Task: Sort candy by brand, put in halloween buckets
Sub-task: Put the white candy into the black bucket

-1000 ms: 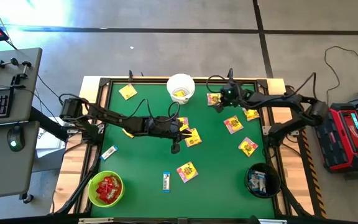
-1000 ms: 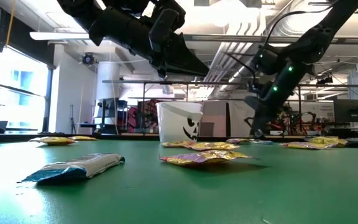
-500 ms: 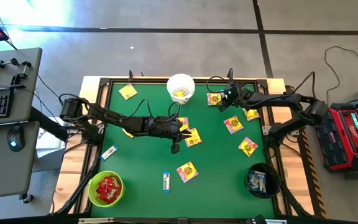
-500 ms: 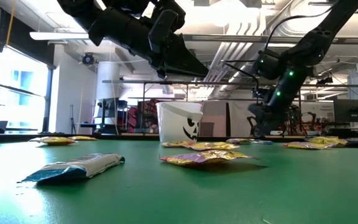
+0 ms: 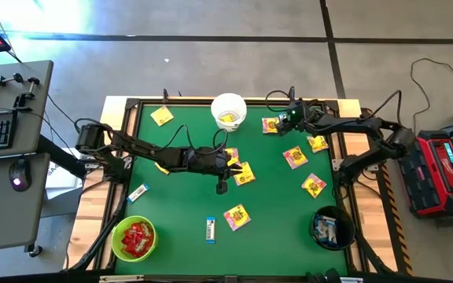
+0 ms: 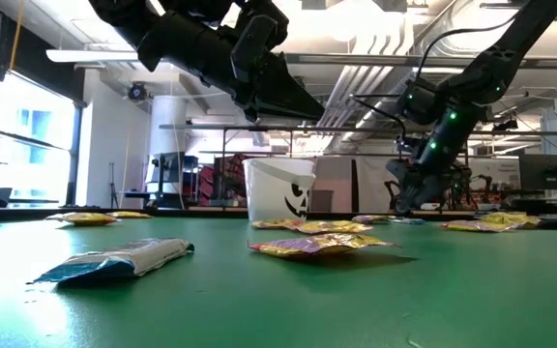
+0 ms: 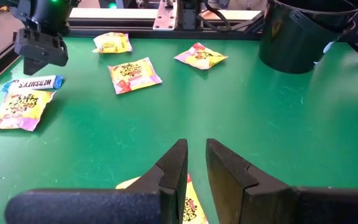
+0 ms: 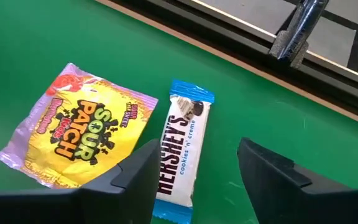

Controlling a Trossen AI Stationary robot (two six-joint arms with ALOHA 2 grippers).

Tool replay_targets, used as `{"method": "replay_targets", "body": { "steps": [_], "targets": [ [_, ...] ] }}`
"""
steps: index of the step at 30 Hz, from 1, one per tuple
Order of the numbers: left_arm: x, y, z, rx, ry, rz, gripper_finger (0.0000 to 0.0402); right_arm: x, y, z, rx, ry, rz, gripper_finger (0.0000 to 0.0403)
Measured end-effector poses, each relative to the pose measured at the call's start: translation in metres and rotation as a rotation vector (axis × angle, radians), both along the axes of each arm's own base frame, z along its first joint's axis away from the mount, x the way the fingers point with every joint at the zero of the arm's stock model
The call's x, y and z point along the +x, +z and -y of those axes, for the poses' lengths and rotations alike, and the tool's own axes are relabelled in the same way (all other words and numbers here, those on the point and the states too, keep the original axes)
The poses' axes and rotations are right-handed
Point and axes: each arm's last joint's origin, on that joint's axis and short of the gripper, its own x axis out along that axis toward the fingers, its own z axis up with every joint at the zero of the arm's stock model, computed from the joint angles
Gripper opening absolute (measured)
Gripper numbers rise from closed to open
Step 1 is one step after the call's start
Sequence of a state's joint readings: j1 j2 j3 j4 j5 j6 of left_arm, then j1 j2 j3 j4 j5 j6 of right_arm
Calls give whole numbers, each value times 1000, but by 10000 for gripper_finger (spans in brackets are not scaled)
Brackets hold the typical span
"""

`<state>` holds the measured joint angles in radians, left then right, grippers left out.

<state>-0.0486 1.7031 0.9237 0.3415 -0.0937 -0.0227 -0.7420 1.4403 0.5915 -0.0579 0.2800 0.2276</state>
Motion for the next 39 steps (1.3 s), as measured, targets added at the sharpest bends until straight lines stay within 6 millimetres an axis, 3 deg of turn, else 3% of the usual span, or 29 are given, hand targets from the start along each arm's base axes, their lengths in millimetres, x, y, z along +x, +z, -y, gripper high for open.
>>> {"method": "replay_targets", "body": {
  "steps": [5,15,23,35,39],
  "targets": [
    [0,0,0,0,0,0,48,1,-2,1,7,-5,6,203],
    [0,-1,0,0,-1,-6,48,8,-29,7,59,-23,-10,202],
    [0,0,0,21,-10,-3,49,9,-31,7,70,26,-23,184],
    [0,-1,1,-16,5,-6,49,10,-33,4,109,62,-22,89],
    [0,-1,1,-16,5,-7,48,10,-33,1,127,74,-41,79]
  ]
}}
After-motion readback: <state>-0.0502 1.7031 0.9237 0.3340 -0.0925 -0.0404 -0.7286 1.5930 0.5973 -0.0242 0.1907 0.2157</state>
